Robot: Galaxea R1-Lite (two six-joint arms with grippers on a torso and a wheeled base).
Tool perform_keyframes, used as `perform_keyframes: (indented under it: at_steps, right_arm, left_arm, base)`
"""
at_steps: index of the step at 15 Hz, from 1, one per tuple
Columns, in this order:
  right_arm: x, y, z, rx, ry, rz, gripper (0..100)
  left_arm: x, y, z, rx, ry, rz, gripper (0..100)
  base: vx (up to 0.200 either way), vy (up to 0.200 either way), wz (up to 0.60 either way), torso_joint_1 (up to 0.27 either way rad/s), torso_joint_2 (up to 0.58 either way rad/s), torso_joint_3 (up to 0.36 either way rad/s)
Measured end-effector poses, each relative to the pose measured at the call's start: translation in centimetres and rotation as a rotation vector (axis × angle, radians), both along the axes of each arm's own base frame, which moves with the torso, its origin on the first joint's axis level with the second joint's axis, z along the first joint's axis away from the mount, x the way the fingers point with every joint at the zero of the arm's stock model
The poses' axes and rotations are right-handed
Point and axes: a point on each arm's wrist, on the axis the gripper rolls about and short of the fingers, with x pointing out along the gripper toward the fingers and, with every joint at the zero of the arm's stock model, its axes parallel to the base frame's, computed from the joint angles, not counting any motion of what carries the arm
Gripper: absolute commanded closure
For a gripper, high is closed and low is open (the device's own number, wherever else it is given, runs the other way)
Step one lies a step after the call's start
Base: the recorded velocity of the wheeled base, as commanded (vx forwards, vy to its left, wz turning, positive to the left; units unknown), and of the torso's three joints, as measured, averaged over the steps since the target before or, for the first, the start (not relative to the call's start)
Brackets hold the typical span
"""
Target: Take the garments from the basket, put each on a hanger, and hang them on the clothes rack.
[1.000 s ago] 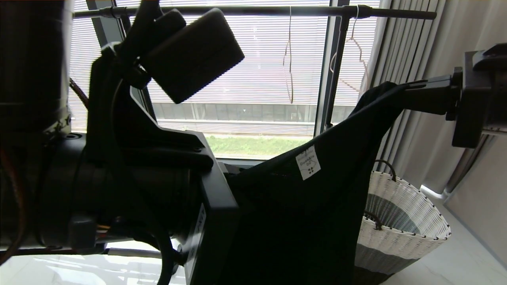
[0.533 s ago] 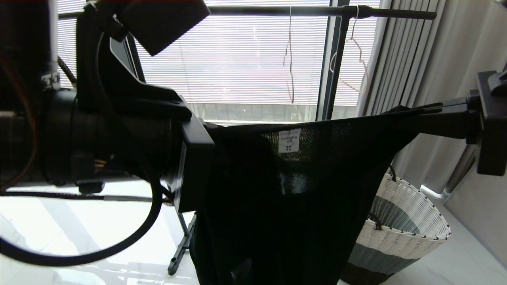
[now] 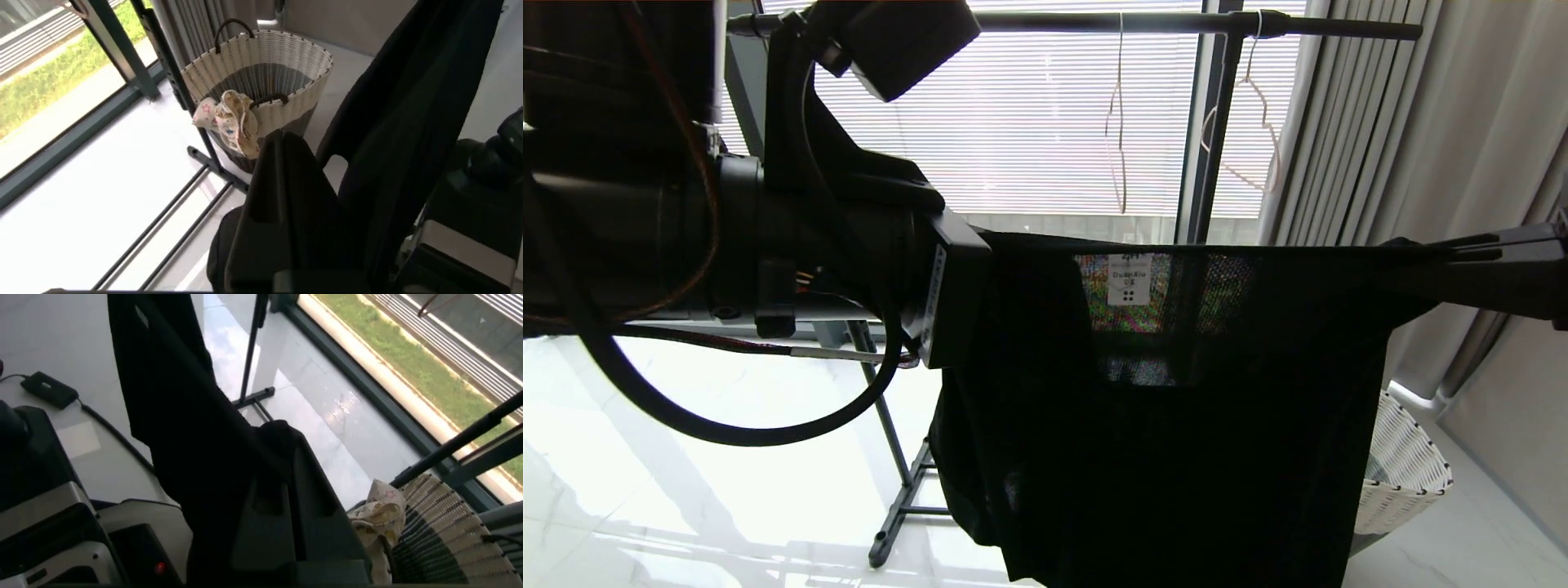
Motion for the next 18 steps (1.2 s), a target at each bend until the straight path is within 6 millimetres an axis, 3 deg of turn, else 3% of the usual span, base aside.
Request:
perform_keyframes:
  at_steps: [6, 8, 10, 14, 16, 18]
  right_arm:
    - [-0.7, -0.3, -0.7, -0.019, 0.017, 0.013, 0]
    - [-0.5, -1.1, -1.4, -0.054, 0.022, -0.087, 0]
    - [-0.1, -2.6, -2.5, -0.125, 0.043, -0.262, 0]
    - [0.8, -6.5, -4.8, -0.195, 0.132, -0.590, 0]
    - [1.0, -7.8, -5.6, -0.201, 0.150, -0.700, 0]
    - [1.0, -8.6, -6.1, -0.218, 0.156, -0.781, 0]
  left_arm:
    - [0.4, -0.2, -0.4, 0.028, -0.003, 0.057, 100]
    - [0.8, 0.3, -0.8, 0.049, 0.006, 0.095, 100]
    - [1.8, 1.9, -1.5, 0.099, 0.026, 0.164, 100]
    - [4.5, 8.8, -3.2, 0.258, 0.046, 0.565, 100]
    - [4.6, 11.1, -3.9, 0.287, 0.073, 0.680, 100]
    - [4.1, 12.1, -4.6, 0.295, 0.090, 0.719, 100]
  base:
    - [0.000, 0.000, 0.00, 0.000, 0.00, 0.000]
    - [0.000, 0.000, 0.00, 0.000, 0.00, 0.000]
    - [0.000, 0.000, 0.00, 0.000, 0.00, 0.000]
    - [0.000, 0.000, 0.00, 0.000, 0.00, 0.000]
    - [0.000, 0.000, 0.00, 0.000, 0.00, 0.000]
    - [0.000, 0.000, 0.00, 0.000, 0.00, 0.000]
